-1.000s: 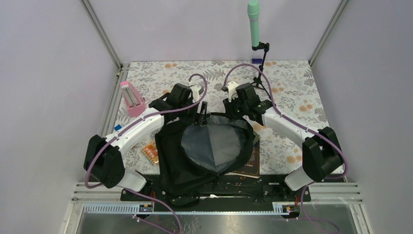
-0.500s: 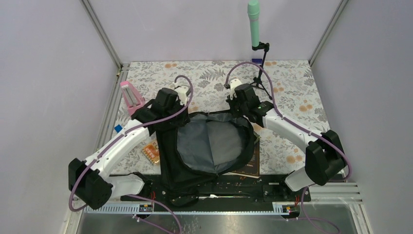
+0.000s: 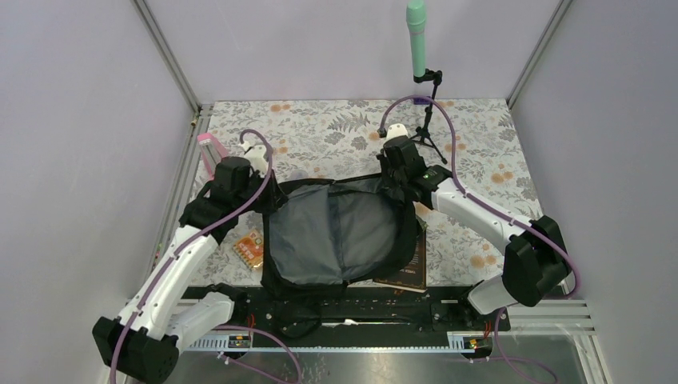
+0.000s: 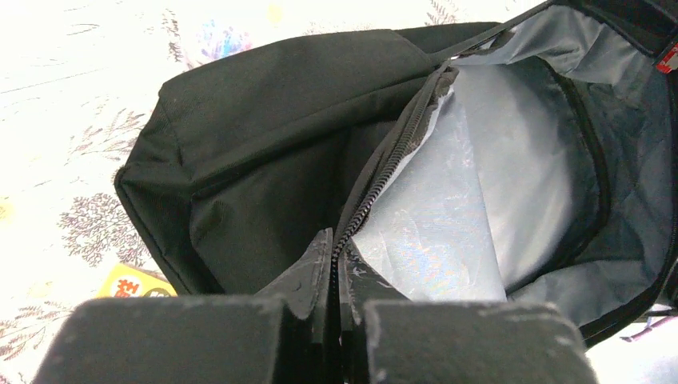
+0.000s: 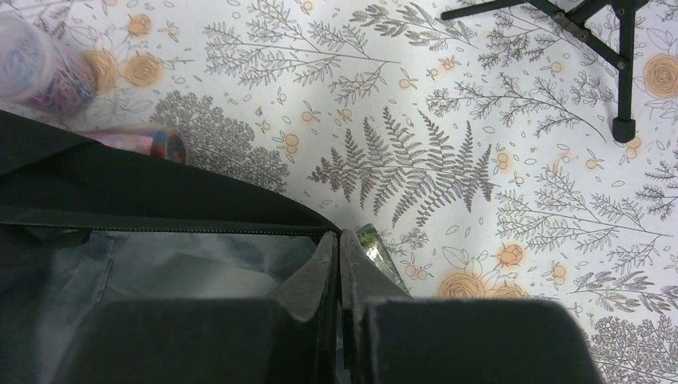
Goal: Pack the student bag
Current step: Unzip the student bag at the center of the board.
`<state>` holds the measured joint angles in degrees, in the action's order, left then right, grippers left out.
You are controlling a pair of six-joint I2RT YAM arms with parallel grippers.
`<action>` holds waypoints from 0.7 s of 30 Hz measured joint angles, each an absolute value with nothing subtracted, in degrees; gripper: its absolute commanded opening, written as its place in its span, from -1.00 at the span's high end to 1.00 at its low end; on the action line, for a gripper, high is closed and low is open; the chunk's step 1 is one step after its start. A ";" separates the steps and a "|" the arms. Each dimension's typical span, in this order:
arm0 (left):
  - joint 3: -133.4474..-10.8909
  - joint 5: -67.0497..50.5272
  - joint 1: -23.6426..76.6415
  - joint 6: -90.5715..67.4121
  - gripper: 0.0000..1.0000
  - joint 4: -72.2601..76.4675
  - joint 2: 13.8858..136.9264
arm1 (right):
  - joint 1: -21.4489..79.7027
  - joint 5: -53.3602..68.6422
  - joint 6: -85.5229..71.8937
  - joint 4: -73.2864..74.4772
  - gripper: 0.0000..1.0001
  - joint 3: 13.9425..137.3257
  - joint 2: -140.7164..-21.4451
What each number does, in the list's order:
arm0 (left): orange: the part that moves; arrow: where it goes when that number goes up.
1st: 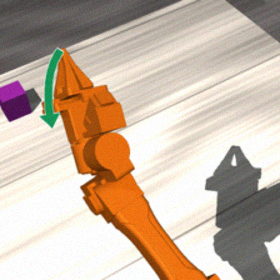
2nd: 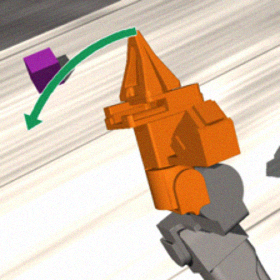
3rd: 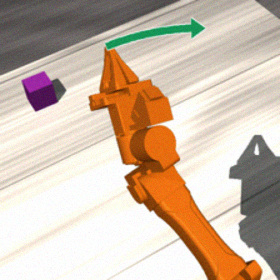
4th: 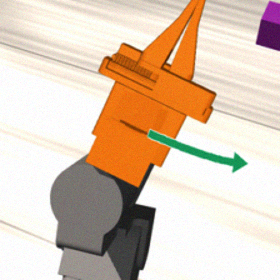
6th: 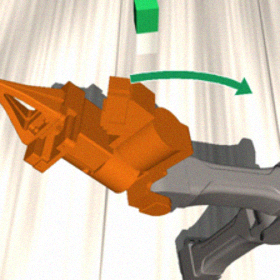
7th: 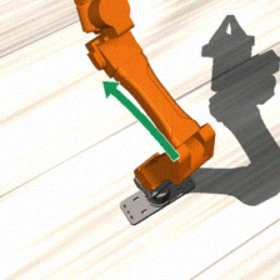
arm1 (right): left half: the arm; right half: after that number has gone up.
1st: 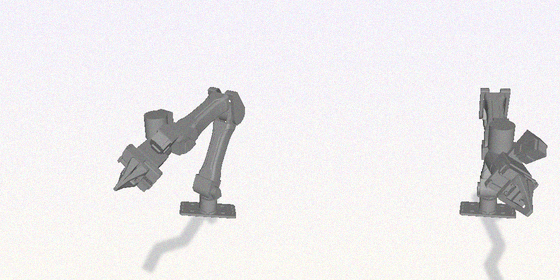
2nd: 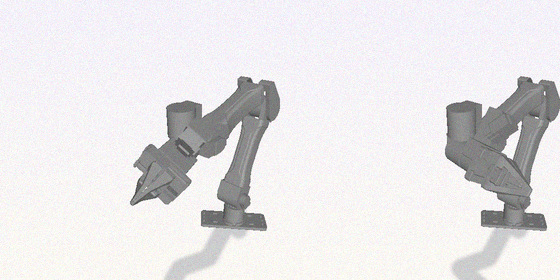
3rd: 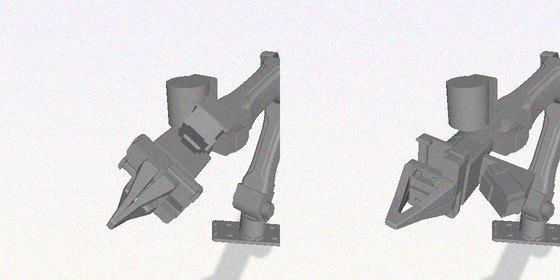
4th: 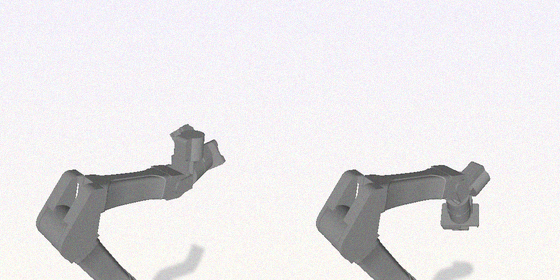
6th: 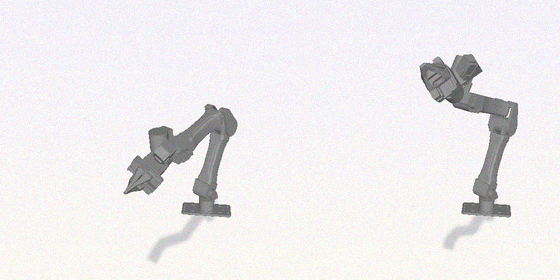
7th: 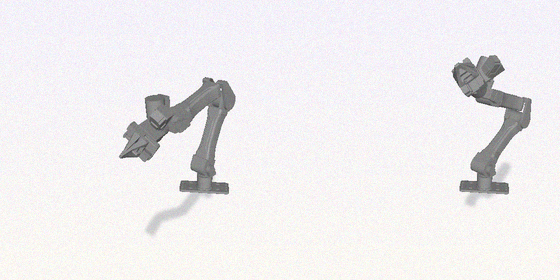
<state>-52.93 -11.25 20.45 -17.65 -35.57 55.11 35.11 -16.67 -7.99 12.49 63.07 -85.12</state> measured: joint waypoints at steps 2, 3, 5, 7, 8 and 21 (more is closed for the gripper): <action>-52.62 -11.90 19.05 -18.44 1.00 -36.07 53.17 | 35.31 -16.82 -8.73 12.53 1.00 63.68 -85.12; -52.60 -12.19 18.61 -18.68 1.00 -36.12 52.56 | 35.33 -16.82 -8.99 12.53 1.00 63.96 -85.12; -52.58 -13.39 17.85 -19.11 1.00 -36.07 51.94 | 35.33 -16.45 -9.21 12.69 0.97 64.69 -85.12; -52.60 -14.39 17.28 -19.42 1.00 -36.10 51.99 | 35.31 -15.51 -9.17 13.67 0.65 65.56 -85.08; -52.69 -14.74 17.04 -19.53 1.00 -36.14 52.16 | 35.29 -15.11 -9.21 14.33 0.43 65.95 -85.03; -59.46 -11.92 15.11 -19.40 1.00 -33.98 53.41 | 29.61 -15.81 -15.49 24.51 -0.89 62.33 -62.87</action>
<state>-59.46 -11.92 15.11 -19.40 -33.98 53.41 29.61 -15.81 -15.49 24.51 62.33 -62.87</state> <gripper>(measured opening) 0.010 0.937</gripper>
